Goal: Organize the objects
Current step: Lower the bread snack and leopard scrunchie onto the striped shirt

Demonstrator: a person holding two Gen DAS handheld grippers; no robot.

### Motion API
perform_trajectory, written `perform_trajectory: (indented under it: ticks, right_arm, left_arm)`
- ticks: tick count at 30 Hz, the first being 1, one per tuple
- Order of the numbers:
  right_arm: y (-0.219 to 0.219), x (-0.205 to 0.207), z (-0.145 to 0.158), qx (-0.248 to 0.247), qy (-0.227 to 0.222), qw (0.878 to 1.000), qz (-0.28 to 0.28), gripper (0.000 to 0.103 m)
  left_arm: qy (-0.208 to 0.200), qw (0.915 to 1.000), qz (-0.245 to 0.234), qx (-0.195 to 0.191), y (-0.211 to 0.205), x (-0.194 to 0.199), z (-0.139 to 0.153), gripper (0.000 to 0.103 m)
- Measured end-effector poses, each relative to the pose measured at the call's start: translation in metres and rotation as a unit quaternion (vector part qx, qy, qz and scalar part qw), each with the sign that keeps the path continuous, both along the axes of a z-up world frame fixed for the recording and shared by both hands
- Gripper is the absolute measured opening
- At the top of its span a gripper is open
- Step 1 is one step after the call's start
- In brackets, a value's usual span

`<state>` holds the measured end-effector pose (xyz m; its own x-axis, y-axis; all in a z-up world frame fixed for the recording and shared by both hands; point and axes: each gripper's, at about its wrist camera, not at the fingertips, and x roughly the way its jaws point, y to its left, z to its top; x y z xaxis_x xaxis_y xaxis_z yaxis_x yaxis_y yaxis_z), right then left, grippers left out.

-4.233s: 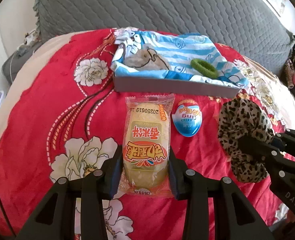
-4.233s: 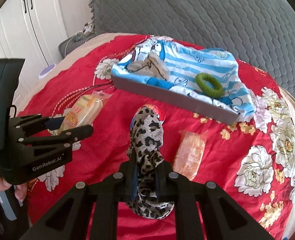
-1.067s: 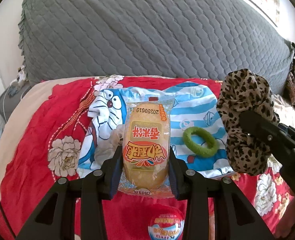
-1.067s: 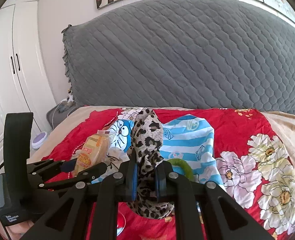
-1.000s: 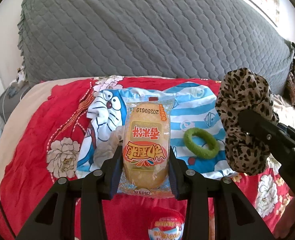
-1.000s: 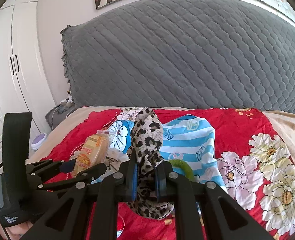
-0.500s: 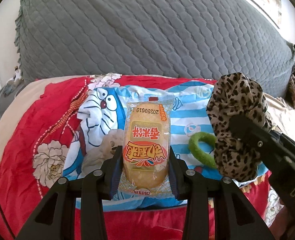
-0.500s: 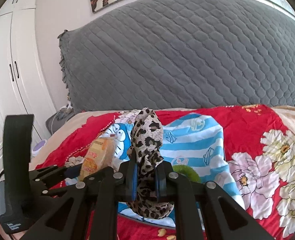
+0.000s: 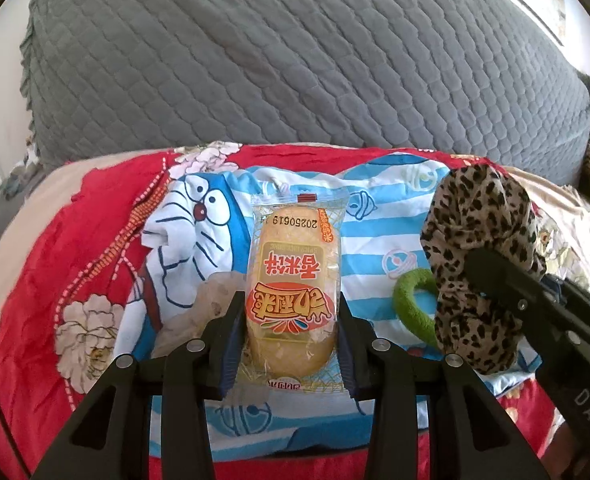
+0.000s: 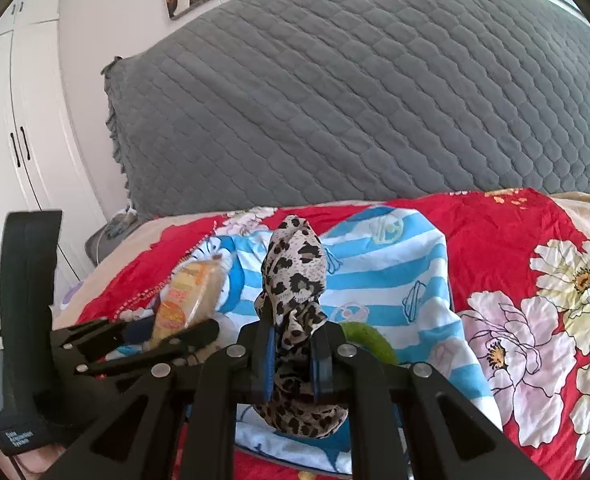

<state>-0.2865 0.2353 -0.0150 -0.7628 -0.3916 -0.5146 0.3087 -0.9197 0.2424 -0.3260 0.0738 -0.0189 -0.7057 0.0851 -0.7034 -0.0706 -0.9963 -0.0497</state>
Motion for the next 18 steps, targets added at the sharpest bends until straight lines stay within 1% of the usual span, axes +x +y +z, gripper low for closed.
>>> perform_trajectory:
  ticks: [5, 9, 14, 18]
  right_arm:
    - [0.005, -0.012, -0.011, 0.005, -0.014, 1.0, -0.01, 0.013]
    - [0.007, -0.018, -0.019, 0.004, -0.024, 1.0, -0.011, 0.013]
    - [0.005, -0.02, -0.022, -0.004, -0.026, 1.0, 0.001, 0.013]
    - [0.002, -0.024, -0.031, -0.006, -0.043, 0.999, 0.01, 0.013]
  left_arm:
    - [-0.01, 0.9999, -0.002, 0.002, 0.002, -0.007, -0.002, 0.042]
    - [-0.009, 0.9999, -0.005, -0.003, 0.006, -0.01, -0.004, 0.042]
    - [-0.012, 0.9998, -0.012, -0.002, 0.011, -0.014, -0.008, 0.042]
    - [-0.017, 0.9997, -0.015, -0.003, 0.015, -0.018, -0.012, 0.042]
